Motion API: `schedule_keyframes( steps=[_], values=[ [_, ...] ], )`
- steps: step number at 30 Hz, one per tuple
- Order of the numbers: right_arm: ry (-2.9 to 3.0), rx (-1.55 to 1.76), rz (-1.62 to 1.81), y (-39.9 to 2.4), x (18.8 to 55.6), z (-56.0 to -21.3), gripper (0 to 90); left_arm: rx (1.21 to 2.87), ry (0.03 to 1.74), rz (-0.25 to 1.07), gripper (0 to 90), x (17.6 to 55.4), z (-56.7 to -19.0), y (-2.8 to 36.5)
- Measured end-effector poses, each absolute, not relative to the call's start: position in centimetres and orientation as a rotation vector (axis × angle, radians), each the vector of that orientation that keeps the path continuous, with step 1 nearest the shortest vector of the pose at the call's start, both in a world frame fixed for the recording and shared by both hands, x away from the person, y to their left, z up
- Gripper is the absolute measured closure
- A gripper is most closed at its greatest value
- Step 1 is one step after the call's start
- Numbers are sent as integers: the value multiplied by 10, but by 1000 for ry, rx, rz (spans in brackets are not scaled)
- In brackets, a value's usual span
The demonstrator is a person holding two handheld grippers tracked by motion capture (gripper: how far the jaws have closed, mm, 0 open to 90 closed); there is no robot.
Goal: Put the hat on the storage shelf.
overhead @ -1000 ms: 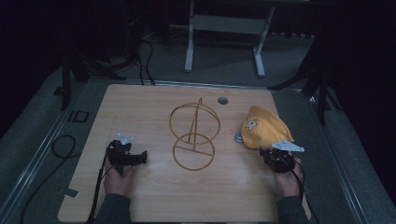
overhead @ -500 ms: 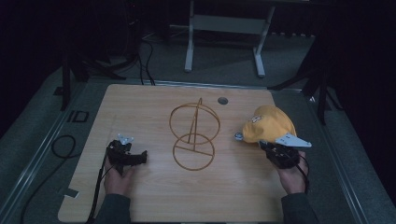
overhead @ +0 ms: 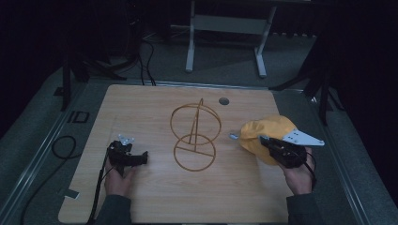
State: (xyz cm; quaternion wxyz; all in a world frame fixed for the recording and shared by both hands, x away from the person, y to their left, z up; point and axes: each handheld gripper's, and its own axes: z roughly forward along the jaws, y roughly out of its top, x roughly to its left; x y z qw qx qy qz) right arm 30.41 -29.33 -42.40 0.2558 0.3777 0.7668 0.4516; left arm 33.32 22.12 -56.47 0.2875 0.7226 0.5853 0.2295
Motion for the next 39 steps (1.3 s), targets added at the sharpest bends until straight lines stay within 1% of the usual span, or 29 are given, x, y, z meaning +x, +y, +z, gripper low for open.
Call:
schedule_keyframes(
  steps=[9, 17, 21, 25, 28, 30, 34, 39],
  values=[
    [2110, 987, 1364, -289, 300, -413, 806, 1930, 1564, 613, 4, 333, -565, 221],
    [2148, 1044, 1403, -291, 307, -426, 797, 1930, 1563, 613, 4, 333, -565, 221],
    [2138, 1142, 1440, -302, 313, -434, 759, 1930, 1564, 613, 4, 333, -565, 221],
    [2096, 1216, 1377, -313, 316, -438, 687, 1931, 1564, 613, 4, 333, -565, 221],
    [2094, 1249, 1303, -319, 316, -436, 608, 1930, 1564, 612, 4, 333, -565, 221],
    [2090, 1261, 1234, -322, 317, -436, 576, 1930, 1564, 612, 4, 333, -565, 221],
    [2094, 1259, 1141, -325, 314, -435, 529, 1930, 1564, 612, 4, 333, -565, 221],
    [2107, 1264, 1077, -328, 310, -435, 505, 1931, 1563, 613, 4, 333, -565, 221]
  ],
)
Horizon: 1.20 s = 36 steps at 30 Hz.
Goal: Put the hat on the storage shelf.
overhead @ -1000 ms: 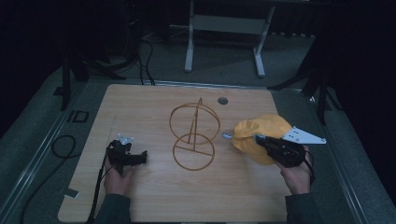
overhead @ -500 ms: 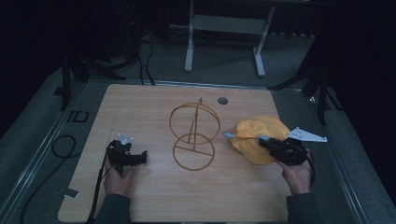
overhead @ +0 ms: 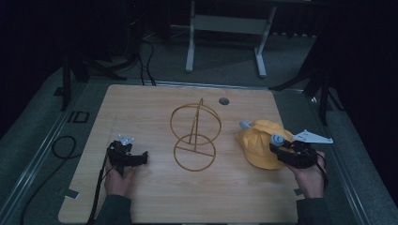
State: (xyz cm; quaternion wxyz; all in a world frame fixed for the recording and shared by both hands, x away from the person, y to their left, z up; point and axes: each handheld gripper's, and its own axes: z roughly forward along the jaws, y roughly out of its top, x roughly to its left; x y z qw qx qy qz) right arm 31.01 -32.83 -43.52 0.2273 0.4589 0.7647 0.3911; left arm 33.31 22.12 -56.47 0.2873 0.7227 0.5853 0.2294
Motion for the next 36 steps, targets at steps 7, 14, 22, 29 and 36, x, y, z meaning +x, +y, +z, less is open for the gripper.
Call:
schedule_keyframes(
  steps=[7, 14, 22, 29, 36],
  values=[
    [2135, 1167, 1043, -330, 299, -427, 497, 1928, 1564, 613, 4, 333, -565, 221],
    [2137, 1125, 967, -331, 300, -418, 504, 1930, 1564, 612, 4, 333, -565, 221],
    [2191, 1085, 863, -330, 313, -417, 540, 1929, 1564, 612, 4, 333, -565, 221],
    [2222, 1080, 809, -329, 325, -414, 594, 1930, 1564, 612, 4, 333, -565, 221],
    [2265, 1081, 735, -328, 340, -412, 594, 1932, 1564, 612, 4, 333, -565, 221]
  ],
)
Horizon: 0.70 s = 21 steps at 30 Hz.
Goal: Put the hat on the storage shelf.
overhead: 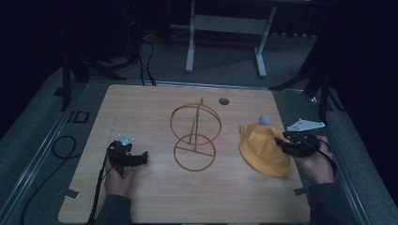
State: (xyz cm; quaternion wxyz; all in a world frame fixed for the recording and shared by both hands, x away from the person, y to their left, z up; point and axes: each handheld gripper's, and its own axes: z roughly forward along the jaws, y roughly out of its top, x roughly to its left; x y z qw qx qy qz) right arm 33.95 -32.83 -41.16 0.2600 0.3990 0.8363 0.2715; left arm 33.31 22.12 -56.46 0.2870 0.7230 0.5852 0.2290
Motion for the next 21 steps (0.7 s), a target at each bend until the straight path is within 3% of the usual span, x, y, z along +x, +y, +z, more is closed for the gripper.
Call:
schedule_keyframes(
  steps=[14, 21],
  values=[
    [2365, 1101, 627, -327, 370, -414, 615, 1931, 1564, 611, 4, 333, -565, 221],
    [2392, 1124, 582, -325, 385, -414, 579, 1928, 1565, 612, 4, 333, -565, 221]
  ],
)
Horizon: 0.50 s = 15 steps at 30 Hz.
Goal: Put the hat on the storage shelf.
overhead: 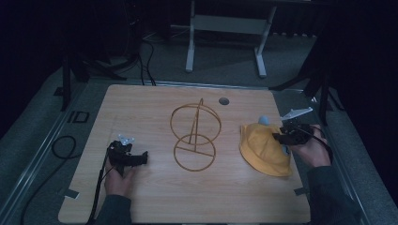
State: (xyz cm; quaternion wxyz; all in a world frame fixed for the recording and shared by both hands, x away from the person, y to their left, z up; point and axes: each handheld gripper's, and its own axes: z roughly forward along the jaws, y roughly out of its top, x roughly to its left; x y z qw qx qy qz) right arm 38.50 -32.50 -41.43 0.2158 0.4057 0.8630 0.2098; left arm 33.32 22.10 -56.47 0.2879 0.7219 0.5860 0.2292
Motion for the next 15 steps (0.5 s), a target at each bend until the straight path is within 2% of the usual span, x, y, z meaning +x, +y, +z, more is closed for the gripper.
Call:
schedule_keyframes(
  steps=[10, 15],
  values=[
    [2459, 1191, 525, -321, 405, -420, 561, 1932, 1564, 612, 4, 333, -565, 221],
    [2493, 1196, 509, -319, 410, -422, 629, 1932, 1564, 612, 4, 333, -565, 221]
  ],
)
